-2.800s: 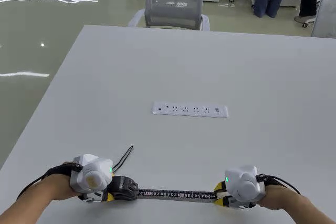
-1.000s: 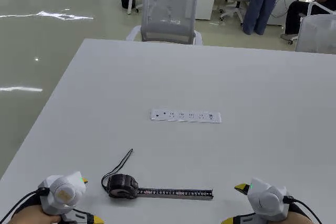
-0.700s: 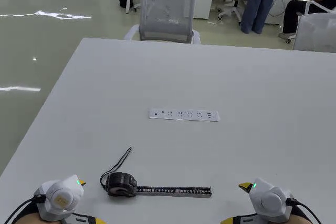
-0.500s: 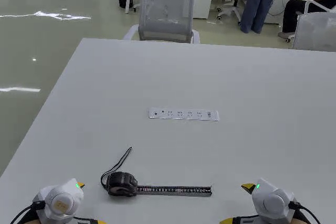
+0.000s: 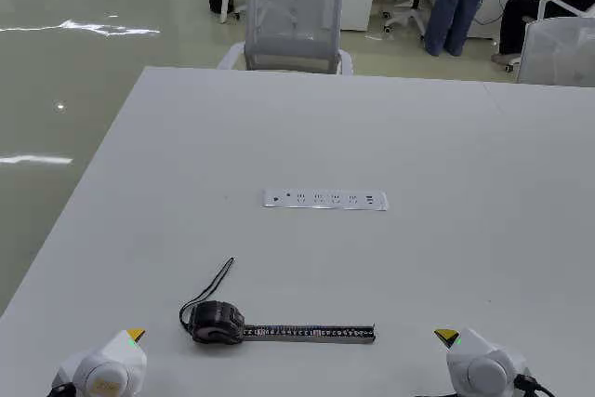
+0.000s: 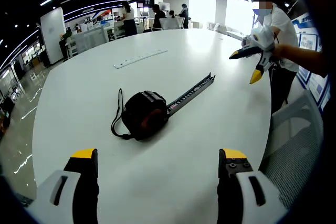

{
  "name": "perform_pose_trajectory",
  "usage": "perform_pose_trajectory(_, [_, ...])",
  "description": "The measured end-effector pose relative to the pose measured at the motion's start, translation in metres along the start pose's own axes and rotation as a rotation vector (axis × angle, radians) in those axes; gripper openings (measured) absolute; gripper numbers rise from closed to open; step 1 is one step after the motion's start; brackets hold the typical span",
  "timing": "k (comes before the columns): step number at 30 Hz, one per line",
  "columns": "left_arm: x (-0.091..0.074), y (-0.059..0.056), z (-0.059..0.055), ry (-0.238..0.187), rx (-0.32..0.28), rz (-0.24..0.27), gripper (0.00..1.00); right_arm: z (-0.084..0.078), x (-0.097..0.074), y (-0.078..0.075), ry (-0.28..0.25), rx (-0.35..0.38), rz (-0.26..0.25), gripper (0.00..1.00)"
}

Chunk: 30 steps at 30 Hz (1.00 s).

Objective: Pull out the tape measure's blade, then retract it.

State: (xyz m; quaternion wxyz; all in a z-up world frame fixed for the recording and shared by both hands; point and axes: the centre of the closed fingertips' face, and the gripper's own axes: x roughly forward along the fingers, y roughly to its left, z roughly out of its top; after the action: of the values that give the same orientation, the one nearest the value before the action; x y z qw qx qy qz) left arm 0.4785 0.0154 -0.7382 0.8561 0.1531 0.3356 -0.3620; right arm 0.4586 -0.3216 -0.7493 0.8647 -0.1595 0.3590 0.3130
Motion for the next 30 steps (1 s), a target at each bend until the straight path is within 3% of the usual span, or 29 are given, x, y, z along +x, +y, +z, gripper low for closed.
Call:
perform_pose_trajectory(10, [-0.007,-0.012,0.001,-0.034,-0.038,0.052,0.96,0.002,-0.002,0.012,-0.017,0.03,-0.031,0.97])
perform_pose_trajectory(19, [-0.014,-0.008,0.013,-0.093,-0.073,0.142,0.97,0.006,-0.004,0.021,-0.028,0.061,-0.058,0.97])
perform_pose_trajectory(23, [-0.011,-0.015,0.014,-0.107,-0.096,0.137,0.96,0.013,-0.005,0.021,-0.043,0.073,-0.084,0.97])
perform_pose_trajectory(30, [-0.009,-0.022,0.015,-0.112,-0.133,0.171,0.97,0.021,-0.006,0.024,-0.065,0.109,-0.118,0.97])
